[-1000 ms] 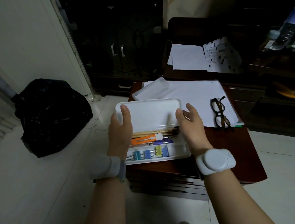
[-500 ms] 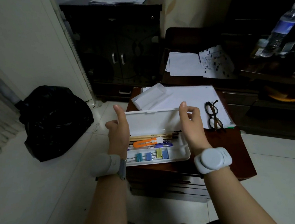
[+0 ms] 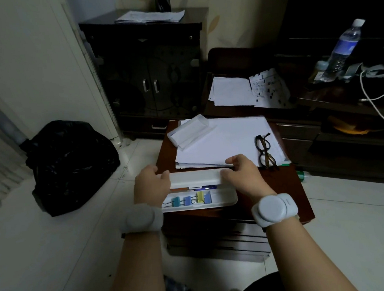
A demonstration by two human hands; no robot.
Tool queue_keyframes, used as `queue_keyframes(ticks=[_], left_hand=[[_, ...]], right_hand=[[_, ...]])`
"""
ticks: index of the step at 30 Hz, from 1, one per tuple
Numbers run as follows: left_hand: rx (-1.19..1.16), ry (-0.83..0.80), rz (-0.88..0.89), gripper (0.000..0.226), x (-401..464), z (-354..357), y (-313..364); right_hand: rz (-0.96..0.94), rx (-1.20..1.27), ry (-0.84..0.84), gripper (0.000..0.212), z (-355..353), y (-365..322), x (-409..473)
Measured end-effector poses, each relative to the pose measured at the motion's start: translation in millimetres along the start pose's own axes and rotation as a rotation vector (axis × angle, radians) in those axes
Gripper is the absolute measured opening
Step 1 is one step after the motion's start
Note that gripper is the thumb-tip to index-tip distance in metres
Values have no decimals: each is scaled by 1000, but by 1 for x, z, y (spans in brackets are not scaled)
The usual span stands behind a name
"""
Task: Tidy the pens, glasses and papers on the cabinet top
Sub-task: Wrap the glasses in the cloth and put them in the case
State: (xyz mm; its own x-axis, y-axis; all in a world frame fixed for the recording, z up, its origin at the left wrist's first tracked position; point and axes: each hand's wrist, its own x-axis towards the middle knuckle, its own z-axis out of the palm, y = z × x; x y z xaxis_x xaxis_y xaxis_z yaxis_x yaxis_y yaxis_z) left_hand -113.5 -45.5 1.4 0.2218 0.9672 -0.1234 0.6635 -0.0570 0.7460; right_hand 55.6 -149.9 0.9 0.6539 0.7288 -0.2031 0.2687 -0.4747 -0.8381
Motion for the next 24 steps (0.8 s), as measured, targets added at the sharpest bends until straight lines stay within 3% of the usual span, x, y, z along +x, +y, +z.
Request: queue_keyframes(ticks=[4, 8, 12, 24], left_hand=[[213, -81, 105, 43, -3, 10, 2], [535, -238, 125, 53, 0, 24, -4], [595, -312, 121, 58, -3, 35, -11], [627, -278, 138, 60, -7, 45, -19]], right_hand=[[-128, -282, -61, 54, 7, -2, -6], [-127, -485, -184, 66, 23, 4, -6], [-117, -668, -265, 68, 34, 11, -11], [-151, -772, -181, 64, 50, 21, -14]])
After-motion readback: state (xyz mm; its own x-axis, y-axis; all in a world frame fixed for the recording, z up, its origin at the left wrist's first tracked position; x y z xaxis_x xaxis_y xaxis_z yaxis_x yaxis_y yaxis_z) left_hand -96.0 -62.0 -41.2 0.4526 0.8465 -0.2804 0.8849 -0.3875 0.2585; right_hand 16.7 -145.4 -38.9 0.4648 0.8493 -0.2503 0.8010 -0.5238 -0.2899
